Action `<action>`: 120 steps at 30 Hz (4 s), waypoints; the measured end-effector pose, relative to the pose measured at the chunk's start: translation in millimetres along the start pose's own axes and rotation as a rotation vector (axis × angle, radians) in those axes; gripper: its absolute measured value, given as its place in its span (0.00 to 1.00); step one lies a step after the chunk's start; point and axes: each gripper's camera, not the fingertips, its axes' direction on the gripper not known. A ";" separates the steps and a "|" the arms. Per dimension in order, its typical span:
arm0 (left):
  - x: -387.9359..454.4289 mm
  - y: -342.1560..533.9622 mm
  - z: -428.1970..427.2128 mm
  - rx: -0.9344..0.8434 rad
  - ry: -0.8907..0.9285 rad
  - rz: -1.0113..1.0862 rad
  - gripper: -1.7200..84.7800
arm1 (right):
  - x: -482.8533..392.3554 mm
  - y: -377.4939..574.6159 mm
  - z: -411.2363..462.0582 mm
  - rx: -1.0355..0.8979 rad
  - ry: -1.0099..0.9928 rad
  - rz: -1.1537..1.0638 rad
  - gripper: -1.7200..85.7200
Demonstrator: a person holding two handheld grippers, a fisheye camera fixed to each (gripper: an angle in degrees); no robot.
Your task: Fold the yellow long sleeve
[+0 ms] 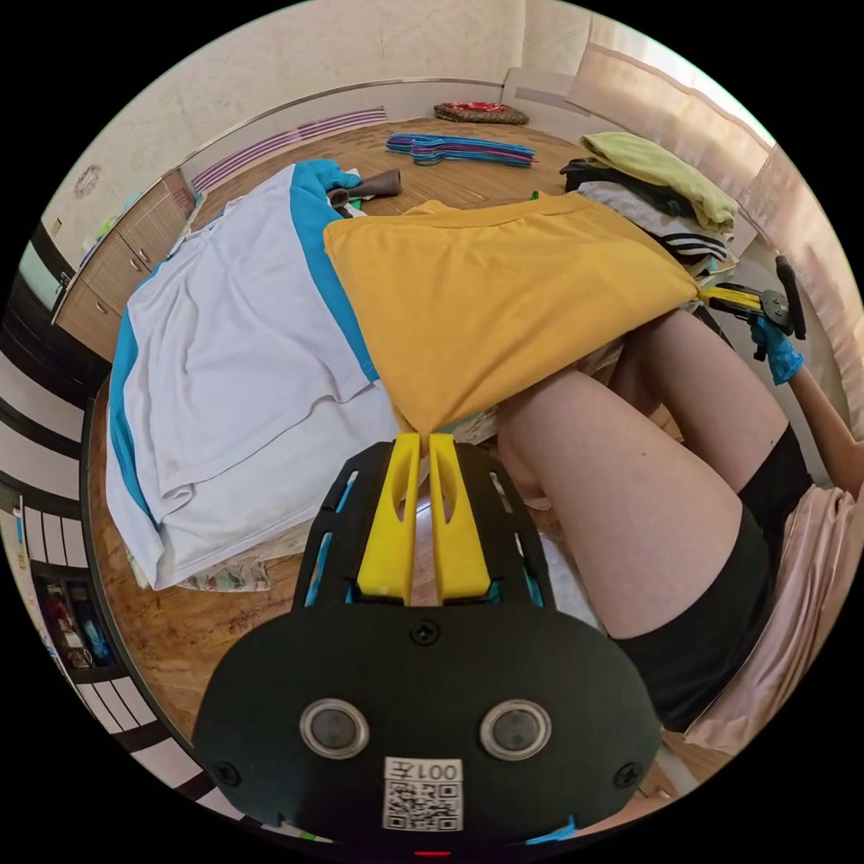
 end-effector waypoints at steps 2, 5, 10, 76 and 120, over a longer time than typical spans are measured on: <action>2.5 -0.1 0.3 -0.004 -0.002 0.001 0.03 | -4.1 -2.9 1.6 -0.008 0.007 -0.021 0.06; 8.2 -0.6 1.9 -0.018 -0.008 0.015 0.05 | -8.9 -8.0 4.1 -0.003 -0.010 -0.030 0.10; 15.8 -6.6 6.5 -0.016 0.006 -0.005 0.05 | -19.0 -23.1 11.8 -0.009 -0.024 -0.021 0.08; 300.2 -103.5 -155.3 0.420 -0.187 -0.500 0.00 | -152.9 -243.1 -203.9 0.187 -0.060 0.412 0.02; 385.6 -79.6 -149.7 0.427 -0.265 -0.479 0.00 | -197.2 -254.1 -206.1 0.163 0.011 0.478 0.02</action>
